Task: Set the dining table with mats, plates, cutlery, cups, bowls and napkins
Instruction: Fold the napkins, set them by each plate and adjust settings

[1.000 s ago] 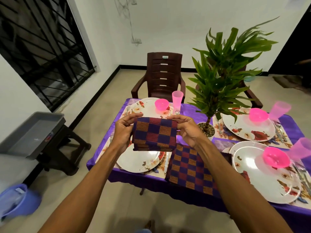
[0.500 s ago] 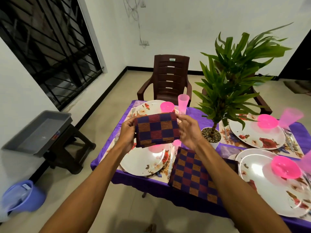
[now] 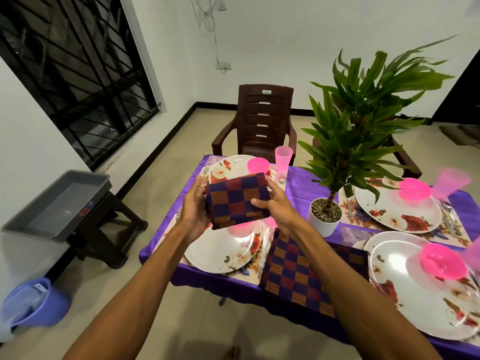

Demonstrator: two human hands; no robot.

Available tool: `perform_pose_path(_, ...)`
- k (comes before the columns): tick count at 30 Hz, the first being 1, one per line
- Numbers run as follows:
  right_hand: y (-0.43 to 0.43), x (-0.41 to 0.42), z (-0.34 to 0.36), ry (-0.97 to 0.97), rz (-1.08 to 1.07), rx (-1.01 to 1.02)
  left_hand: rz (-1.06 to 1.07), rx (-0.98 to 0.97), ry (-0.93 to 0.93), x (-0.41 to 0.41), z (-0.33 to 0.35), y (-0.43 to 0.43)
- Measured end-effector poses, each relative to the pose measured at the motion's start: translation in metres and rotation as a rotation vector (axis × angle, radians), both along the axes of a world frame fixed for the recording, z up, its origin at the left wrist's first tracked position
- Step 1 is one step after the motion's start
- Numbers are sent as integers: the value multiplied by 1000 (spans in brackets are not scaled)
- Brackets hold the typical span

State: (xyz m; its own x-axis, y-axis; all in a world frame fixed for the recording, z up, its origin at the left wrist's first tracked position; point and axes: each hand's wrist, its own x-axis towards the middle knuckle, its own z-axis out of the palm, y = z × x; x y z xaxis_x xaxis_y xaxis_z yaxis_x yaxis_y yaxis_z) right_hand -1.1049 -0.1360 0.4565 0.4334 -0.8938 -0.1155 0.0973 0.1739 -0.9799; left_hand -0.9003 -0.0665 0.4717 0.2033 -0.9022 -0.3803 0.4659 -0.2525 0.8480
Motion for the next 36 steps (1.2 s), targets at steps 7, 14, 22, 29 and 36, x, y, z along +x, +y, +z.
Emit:
perform_pose_path(7, -13, -8, -2, -149, -78, 154, -13, -134, -158, -2, -14, -2)
perform_pose_path(14, 0, -2, -20, -325, -32, 337, 90, -166, -72, -17, -26, -6)
perform_pose_path(22, -10, -1, -8, -158, -33, 196, -198, -37, -185, -7, -18, -5)
perform_pose_path(29, -8, 12, -19, -263, -73, 332, -150, -63, -255, -31, -26, -14)
perform_pose_path(36, -11, 8, -23, -72, -143, 198, -92, -109, -347, -53, -41, -12)
